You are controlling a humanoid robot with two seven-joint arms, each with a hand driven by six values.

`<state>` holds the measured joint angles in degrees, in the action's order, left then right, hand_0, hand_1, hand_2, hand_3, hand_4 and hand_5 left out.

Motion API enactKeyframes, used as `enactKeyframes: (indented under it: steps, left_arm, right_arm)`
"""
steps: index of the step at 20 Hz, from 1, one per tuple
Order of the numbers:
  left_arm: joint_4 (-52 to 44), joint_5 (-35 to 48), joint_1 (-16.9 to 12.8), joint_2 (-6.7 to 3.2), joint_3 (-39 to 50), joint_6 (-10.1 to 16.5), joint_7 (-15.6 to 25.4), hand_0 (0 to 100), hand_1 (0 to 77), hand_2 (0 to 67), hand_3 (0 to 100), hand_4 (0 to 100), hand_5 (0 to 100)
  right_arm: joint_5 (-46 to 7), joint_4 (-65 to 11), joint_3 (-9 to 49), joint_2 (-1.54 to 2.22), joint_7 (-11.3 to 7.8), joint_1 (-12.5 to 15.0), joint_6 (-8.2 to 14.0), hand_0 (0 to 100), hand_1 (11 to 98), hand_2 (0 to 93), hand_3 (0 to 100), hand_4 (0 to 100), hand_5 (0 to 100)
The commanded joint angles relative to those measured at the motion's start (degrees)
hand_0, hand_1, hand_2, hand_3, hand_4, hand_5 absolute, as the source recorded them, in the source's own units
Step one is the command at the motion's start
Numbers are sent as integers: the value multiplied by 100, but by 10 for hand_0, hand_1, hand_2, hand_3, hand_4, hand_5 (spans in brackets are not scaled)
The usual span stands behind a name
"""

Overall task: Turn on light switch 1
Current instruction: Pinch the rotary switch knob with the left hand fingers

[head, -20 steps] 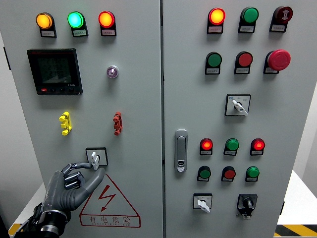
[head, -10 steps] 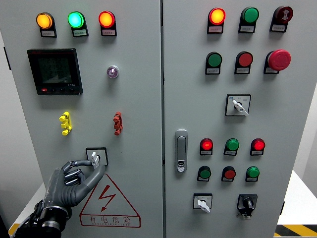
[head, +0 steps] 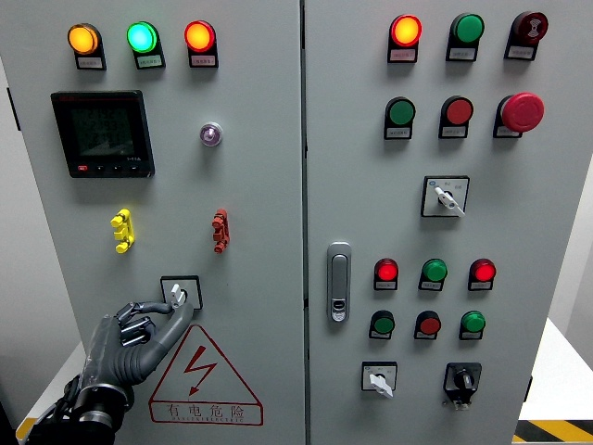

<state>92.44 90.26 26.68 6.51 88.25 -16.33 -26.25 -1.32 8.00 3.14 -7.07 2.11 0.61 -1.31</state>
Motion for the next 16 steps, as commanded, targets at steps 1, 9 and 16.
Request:
enactKeyframes:
  steps: [1,9,16]
  left_arm:
    - [-24,9,4,0,-9,-2,-38,0,666,512,1000,1000,1000]
    - [-50,9,144,0,-9,-2,-161,0,666,523,1000,1000,1000]
    - [-68,9,171,0,0,-11,-319,0,659,524,1000,1000,1000]
  right_arm:
    - [0,0,2,-5,0,0,8,0,196,0,196,194,106]
    - [0,0,2,-5,0,0,-1,0,196,0,196,194,105]
    - [0,0,2,4,0,0,-1,0,196,0,196,194,106]
